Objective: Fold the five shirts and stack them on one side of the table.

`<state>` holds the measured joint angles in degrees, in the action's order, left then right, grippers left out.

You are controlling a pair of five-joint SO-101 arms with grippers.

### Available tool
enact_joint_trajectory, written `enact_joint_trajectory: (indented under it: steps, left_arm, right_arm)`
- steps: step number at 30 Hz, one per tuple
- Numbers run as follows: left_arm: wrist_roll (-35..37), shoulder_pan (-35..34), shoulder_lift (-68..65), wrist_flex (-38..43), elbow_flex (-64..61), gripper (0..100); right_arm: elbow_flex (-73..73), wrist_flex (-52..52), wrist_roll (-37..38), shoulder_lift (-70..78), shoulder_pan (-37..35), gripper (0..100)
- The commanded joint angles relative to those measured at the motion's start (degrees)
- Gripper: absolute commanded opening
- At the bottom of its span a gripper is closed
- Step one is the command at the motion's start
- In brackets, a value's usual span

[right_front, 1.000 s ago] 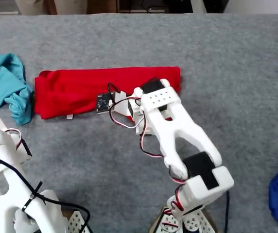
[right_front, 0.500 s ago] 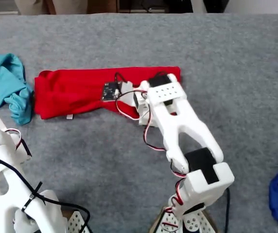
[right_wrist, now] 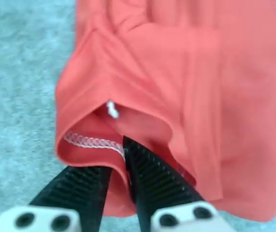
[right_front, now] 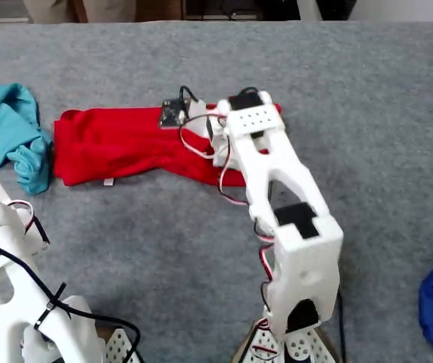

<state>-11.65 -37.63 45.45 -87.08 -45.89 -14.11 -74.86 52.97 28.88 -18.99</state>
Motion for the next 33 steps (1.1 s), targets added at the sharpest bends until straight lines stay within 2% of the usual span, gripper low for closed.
enact_joint_trajectory:
  steps: [1,10,21,28,30,33]
  left_arm:
    - [-0.35,-0.62,1.19,0.18,0.18,2]
    - [-0.26,-0.26,1.19,0.18,0.18,2]
    - [-0.35,-0.18,1.19,0.18,0.18,2]
    - [-0.44,-0.18,1.19,0.18,0.62,2]
    - [-0.44,-0.09,1.19,0.18,0.79,2]
    - [-0.44,-0.09,1.19,0.18,1.67,2]
  right_arm:
    - [-14.64,-5.89,-0.53,3.12,1.45,0.5]
    - [-36.00,-15.82,-0.79,9.63,1.36,0.5]
    - [-37.49,-15.82,-0.88,15.96,1.45,2.4]
    - [-40.57,-18.64,-0.88,14.90,1.80,39.8]
    - [-43.56,-20.48,-1.05,14.02,2.07,45.4]
    - [-49.71,-24.79,-2.90,12.97,2.07,48.0]
